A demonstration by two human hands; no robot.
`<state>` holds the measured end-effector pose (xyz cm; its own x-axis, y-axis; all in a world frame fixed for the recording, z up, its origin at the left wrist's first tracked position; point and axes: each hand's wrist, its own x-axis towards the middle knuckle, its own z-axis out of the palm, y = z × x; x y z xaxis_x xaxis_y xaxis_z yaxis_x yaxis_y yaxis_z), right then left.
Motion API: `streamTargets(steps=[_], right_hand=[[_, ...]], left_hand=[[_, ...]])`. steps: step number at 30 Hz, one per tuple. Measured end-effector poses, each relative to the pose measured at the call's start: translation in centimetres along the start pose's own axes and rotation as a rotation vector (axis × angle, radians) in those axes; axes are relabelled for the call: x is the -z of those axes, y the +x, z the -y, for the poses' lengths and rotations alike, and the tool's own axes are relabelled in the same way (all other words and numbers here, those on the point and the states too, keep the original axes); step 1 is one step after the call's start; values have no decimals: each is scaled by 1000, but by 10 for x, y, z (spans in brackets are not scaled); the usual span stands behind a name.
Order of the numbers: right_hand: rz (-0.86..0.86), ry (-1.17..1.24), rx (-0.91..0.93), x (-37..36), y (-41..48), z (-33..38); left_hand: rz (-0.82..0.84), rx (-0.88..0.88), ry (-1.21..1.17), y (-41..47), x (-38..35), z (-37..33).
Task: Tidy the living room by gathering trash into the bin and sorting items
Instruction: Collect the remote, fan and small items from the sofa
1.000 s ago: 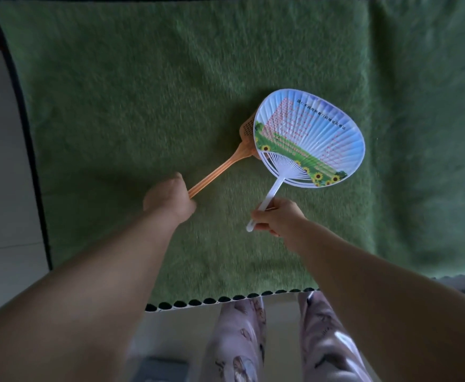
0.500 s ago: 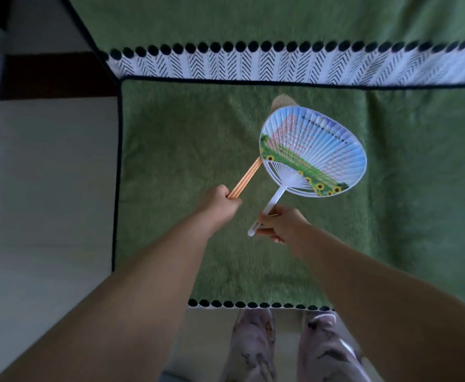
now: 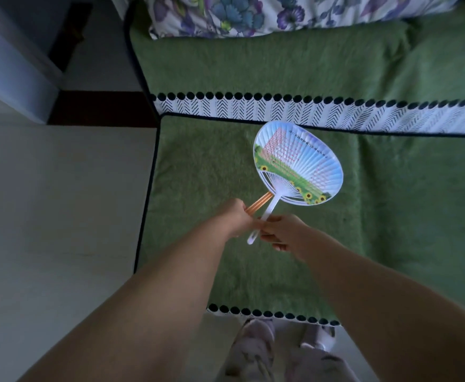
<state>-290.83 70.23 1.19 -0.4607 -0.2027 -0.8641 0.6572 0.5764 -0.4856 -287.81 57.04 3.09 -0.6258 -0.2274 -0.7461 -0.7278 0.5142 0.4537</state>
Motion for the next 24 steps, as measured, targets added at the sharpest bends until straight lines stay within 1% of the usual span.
streamTargets(steps=[4, 6, 9, 11, 14, 17, 22, 24], right_hand=[[21, 44, 14, -2, -19, -1], [41, 23, 30, 0, -28, -1], [75, -76, 62, 6, -46, -2], [50, -158, 84, 11, -58, -5], [5, -359, 142, 24, -73, -22], [-59, -344, 209, 40, -88, -46], [-10, -449, 324, 46, -121, -81], [9, -470, 343, 40, -131, -94]], left_hand=[[-10, 11, 41, -21, 0, -2], [-17, 15, 49, -31, -2, -3], [-62, 6, -2, -51, -10, -6], [-105, 17, -46, -65, -18, -5], [-145, 75, -137, -91, -34, 1], [-177, 104, -221, -122, -51, 10], [-245, 136, -261, -175, -82, 36], [-273, 159, -270, -195, -94, 50]])
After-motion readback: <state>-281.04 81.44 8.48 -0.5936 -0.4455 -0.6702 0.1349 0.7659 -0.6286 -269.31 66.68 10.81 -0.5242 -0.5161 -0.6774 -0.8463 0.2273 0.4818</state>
